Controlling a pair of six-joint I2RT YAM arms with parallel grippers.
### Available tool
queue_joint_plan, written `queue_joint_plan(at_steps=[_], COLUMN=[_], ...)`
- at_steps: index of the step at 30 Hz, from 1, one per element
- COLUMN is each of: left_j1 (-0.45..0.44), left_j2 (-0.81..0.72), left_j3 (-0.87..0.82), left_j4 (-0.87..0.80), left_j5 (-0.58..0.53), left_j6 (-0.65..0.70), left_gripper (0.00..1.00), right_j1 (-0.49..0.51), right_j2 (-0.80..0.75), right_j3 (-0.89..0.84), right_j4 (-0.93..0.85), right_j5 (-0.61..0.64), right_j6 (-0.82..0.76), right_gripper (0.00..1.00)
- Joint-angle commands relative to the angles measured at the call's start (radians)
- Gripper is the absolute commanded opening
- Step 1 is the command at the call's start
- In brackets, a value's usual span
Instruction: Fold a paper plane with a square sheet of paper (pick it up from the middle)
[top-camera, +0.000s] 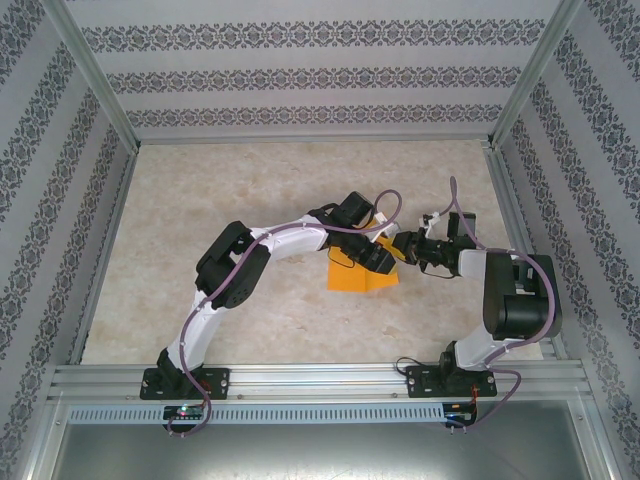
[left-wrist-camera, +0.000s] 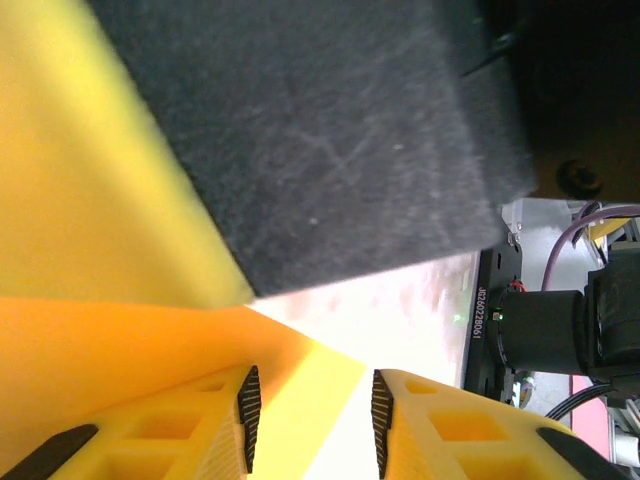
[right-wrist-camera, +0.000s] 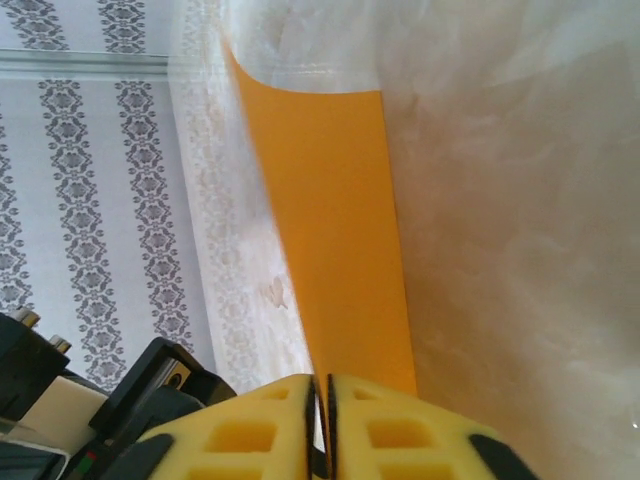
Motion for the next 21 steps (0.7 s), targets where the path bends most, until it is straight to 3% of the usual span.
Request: queue_joint_plan(at_steps=[1,12,17,21], left_j1=[0.014,0.099,0.127,0.13], left_j2=[-0.044,-0.135,-0.143,-0.127], left_j3=[0.008,-0.078,-0.121,-0.137], left_j4=[-0.018,-0.069,-0.106,-0.087], left_j5=[0.024,-0.15,-0.316,-0.347], left_j6=[-0.006,-0.018,-0.009,-0.008], left_gripper=[0.38,0.34,0.3,0.27], right_j1=[0.008,0.06,0.089,0.113], right_j2=[0.01,-0.046,-0.069,-0.077], right_j3=[0.029,0.113,0.155,0.185], right_j4=[-0.072,-0.341,-0.455,-0.525], right_j5=[0.047,0.25,0.358,0.431], right_j6=[-0.074,-0.202,-0.233,-0.252], right_gripper=[0.1,0.0,0.0,0.0])
